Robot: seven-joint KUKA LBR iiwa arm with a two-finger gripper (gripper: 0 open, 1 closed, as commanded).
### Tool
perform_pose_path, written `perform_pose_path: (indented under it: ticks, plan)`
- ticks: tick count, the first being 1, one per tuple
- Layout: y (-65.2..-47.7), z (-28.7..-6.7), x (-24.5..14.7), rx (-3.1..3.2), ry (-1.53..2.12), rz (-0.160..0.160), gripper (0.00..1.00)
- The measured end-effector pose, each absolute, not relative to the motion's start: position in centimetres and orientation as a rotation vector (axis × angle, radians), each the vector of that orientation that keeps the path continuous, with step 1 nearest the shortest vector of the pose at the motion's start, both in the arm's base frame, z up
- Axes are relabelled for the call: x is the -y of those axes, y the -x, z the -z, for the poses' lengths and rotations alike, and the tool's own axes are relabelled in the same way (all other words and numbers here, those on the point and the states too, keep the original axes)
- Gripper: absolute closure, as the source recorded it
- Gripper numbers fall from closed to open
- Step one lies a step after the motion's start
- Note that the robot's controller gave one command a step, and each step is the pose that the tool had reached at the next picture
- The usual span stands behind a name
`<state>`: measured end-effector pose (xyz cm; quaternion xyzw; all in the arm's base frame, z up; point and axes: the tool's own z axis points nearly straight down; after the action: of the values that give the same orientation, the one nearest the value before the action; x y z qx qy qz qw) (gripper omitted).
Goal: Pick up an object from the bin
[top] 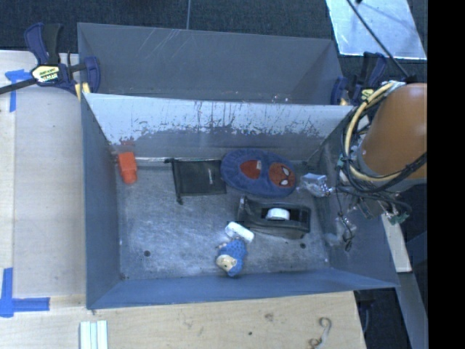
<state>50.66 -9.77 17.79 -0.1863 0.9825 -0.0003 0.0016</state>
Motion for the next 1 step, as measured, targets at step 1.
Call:
perform_pose_path:
  ticks: [1]
  plan:
    - [-53.26, -7.76, 5.5, -2.998, 0.769, -0.001, 0.0]
